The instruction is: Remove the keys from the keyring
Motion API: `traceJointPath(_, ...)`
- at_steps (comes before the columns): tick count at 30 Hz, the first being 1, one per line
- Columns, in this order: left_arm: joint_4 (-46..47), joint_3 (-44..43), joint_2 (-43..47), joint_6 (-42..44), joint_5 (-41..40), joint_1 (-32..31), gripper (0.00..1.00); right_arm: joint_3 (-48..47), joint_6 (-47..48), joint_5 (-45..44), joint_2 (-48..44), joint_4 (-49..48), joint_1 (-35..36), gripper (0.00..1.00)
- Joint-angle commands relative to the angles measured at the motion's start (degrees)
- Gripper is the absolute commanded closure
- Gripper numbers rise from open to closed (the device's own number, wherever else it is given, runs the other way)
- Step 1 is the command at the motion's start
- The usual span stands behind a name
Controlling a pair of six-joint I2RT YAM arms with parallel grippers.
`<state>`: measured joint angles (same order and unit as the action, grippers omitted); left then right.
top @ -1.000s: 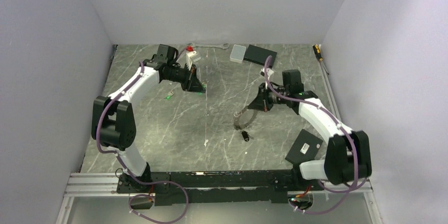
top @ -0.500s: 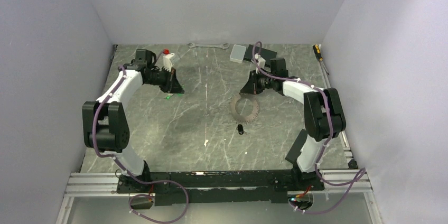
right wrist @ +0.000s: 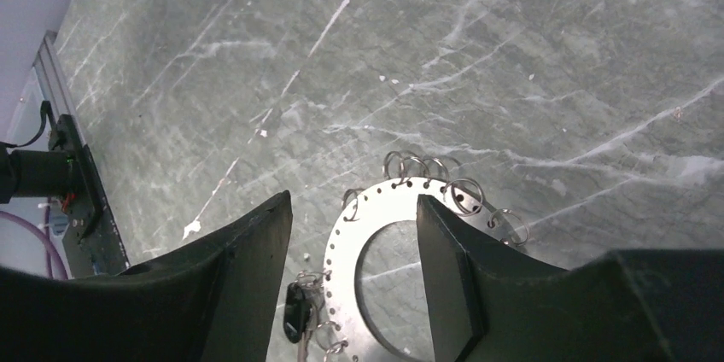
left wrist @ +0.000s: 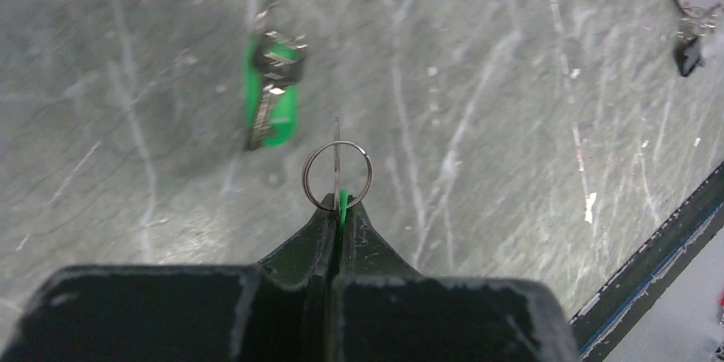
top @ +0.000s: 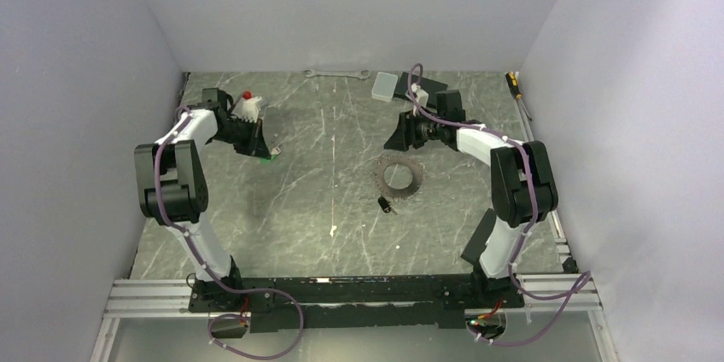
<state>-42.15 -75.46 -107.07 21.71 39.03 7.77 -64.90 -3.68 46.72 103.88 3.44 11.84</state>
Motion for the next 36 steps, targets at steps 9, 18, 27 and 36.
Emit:
traceJointPath(9, -3.22, -8.2, -8.71, 4.82, -2.45, 5.64, 0.99, 3.75, 2.01, 1.72, -17.79, 0.69, -0.06, 0.3)
traceJointPath(18, -3.01, -10.33, -11.85, 3.91, -1.79, 5.66, 0.93, 5.59, 1.84, 2.31, -18.09, -1.02, -0.06, 0.29)
traceJointPath(27, -2.94, -11.9, -13.89, 2.57, -0.46, 5.67, 0.65, 5.94, 1.65, 3.04, -17.68, -1.23, -0.06, 0.29)
traceJointPath(36, -3.31, -12.86, -12.94, 1.47, -1.43, 5.59, 0.54, 5.91, 1.88, 3.6, -17.65, -1.19, -0.06, 0.29)
